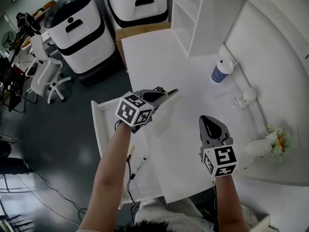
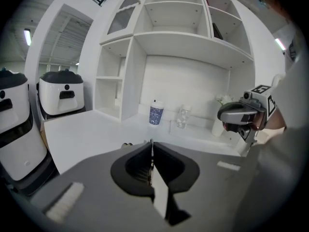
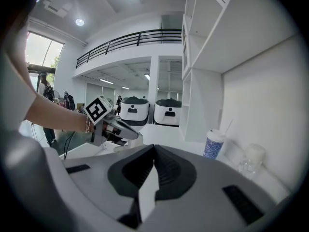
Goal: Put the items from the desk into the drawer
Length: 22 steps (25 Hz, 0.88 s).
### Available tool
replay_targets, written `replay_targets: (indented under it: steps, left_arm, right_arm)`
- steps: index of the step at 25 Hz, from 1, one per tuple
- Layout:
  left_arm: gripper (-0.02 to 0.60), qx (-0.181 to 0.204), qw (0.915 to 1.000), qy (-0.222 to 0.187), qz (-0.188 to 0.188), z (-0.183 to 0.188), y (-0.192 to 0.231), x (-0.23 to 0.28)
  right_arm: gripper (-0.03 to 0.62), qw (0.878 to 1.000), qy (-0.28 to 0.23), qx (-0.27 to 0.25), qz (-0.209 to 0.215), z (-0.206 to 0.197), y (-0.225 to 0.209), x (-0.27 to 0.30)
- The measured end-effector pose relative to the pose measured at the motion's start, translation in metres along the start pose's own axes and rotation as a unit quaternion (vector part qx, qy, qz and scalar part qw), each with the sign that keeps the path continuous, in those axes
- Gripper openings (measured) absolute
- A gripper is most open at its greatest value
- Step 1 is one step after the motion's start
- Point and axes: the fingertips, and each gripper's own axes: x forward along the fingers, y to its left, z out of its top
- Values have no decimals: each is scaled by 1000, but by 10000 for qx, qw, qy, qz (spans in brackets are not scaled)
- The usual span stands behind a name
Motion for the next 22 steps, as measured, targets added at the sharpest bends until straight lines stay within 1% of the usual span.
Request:
replay_targets:
  steps: [5,12,17,22]
  left_arm:
    - [12,324,9990,-275,123,27,-17,-35]
    - [12,741,9952,-572,290,61,-43,-88]
    - [12,965,9922,-696,382,79,-65,-118]
    - [12,1137,9886,-853,499,88,-90,-149]
  right_arm:
    - [8,9998,-184,-44,-7,16,14,-12]
    - [8,9987,-479,-146,-23,46,33,-33]
    - [8,9974,-703,-170,-57,64,43,-48]
    - [8,9963,-844,-122,-96,75,54,-60]
